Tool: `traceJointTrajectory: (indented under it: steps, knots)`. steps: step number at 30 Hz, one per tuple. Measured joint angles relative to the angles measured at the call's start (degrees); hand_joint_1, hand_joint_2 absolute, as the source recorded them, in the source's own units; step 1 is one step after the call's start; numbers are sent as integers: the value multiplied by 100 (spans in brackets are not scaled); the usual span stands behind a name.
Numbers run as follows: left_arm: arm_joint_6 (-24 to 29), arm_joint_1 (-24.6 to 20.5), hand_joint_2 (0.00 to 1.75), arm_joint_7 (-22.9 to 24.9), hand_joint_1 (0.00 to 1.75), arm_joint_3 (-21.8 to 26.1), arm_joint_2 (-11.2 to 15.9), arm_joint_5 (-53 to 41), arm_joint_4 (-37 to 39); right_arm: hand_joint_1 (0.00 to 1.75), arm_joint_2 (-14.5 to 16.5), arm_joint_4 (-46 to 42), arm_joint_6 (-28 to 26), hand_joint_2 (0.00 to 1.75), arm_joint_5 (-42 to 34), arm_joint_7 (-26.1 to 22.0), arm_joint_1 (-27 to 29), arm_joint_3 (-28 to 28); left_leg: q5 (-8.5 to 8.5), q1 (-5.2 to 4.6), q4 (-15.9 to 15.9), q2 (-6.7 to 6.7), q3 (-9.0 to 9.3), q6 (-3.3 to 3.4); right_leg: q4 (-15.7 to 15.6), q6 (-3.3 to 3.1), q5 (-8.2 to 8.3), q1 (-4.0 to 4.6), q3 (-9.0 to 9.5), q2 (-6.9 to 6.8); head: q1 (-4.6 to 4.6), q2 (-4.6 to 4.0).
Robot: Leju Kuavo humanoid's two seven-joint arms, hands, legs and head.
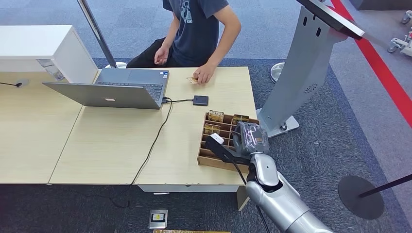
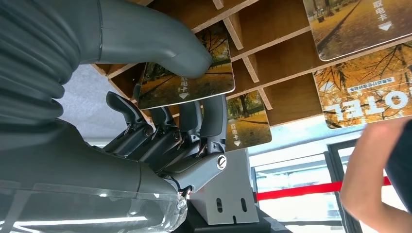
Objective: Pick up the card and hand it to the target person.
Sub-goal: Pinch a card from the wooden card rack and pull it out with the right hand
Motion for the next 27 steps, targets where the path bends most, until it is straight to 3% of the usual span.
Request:
traceJointTrajectory:
  steps: [6,17,27]
  knots:
    - [2,9,175,0,0,1,0,106,0,161,-2,-100,-24,175,-61,-79,3,4,0,0,0,0,-1,0,0,0,0,0,-1,0,0,0]
    - [-13,83,175,-46,0,2,0,216,0,161,-130,-1508,-76,175,-399,-189,-235,-54,0,0,0,1,-2,0,0,0,0,0,-2,1,0,0]
    - [-40,30,175,15,0,1,-2,89,0,161,-136,-1597,-427,175,-415,-577,-411,-62,0,0,0,0,-6,0,0,0,0,0,-3,0,0,0]
